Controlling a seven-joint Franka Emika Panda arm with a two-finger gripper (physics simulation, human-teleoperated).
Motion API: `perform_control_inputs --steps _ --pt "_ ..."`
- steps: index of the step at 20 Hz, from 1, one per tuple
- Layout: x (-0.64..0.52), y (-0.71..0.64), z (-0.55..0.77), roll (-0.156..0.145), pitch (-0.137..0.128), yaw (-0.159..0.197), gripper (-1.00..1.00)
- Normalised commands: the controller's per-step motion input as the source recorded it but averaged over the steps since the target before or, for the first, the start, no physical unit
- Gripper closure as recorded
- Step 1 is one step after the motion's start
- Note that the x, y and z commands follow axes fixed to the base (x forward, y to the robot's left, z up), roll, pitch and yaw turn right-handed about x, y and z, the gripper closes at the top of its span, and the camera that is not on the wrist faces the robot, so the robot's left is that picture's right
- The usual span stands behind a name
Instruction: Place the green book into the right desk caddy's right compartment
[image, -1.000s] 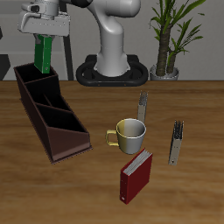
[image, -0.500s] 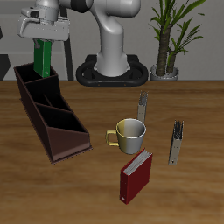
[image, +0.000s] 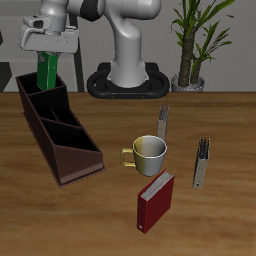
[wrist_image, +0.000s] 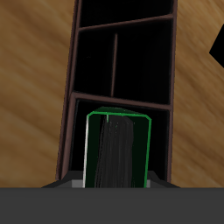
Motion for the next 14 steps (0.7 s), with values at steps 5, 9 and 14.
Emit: perform_control_inputs --steps 5,9,14 --pt "0.14 -0.08 -0.15 -0.021 0.036 -0.026 1.0" --pt "0.09 -0.03 -0.15 -0.01 0.031 -0.016 1.0" --pt "0.12 -0.04 -0.18 -0.015 0.041 -0.013 1.0"
